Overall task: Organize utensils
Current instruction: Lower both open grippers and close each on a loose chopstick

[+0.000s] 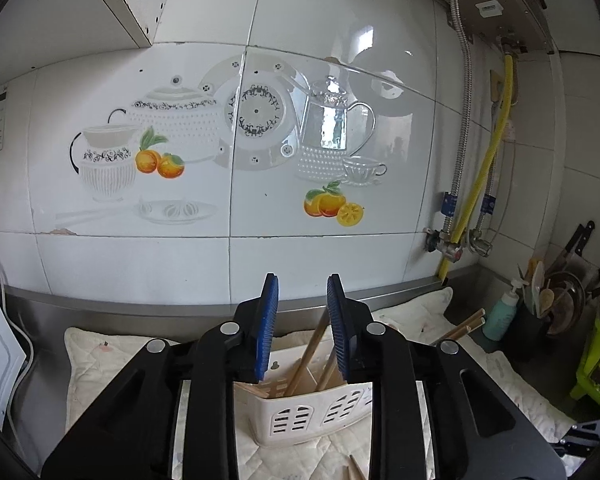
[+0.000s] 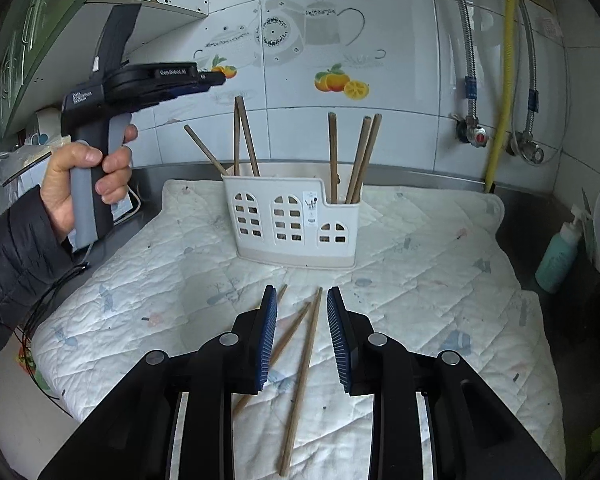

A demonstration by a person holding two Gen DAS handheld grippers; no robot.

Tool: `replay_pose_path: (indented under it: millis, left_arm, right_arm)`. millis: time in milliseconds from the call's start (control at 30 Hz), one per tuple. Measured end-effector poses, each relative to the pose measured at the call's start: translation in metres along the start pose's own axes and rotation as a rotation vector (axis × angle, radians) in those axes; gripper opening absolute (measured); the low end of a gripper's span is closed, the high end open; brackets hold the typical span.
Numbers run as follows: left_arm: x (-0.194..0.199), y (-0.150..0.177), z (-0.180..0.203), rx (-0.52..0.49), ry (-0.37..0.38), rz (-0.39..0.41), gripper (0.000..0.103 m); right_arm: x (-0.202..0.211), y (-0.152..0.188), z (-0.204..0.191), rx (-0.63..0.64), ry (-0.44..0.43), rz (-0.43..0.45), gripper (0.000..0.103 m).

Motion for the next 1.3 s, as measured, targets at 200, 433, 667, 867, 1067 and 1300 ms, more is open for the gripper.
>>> replay_pose_path:
  millis: [200, 433, 667, 867, 1067, 1300]
  left_arm:
    - [0.045, 0.007, 0.003, -0.004, -0.001, 0.022, 0.033]
    - [0.09, 0.048, 0.003, 0.006, 0.005, -0.032, 0.033]
    - [0.12, 0.116, 0.013, -0.01, 0.017, -0.142, 0.033]
    - [0.13, 0.178, 0.016, 0.029, 0.033, -0.258, 0.033]
    - [0.131, 0.225, 0.023, 0.041, 0.054, -0.349, 0.033]
    - [0.122, 0.26, 0.042, 0.014, 0.084, -0.429, 0.033]
  right_arm:
    - [-0.001, 0.043, 0.0, -0.055, 0.011, -0.06, 0.026]
    - [-0.007, 0.086, -0.007, -0.096, 0.023, -0.107, 0.024]
    - [-0.017, 0.109, -0.009, -0.137, 0.02, -0.12, 0.021]
    - [-0.028, 0.116, -0.013, -0.132, 0.026, -0.12, 0.016]
    - [-0.036, 0.119, -0.007, -0.167, 0.043, -0.123, 0.015]
    - [-0.045, 0.123, -0.009, -0.144, 0.061, -0.142, 0.007]
Point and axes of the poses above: each gripper's, at about its wrist camera, not at the fingertips, and x roughly against the way its jaws point, z to its right, y to its underside, the point moved 3 cm from there along -x, roughly the way its jaws point, and after that the axes turned 2 degrees about -x, right-handed, at the moved point
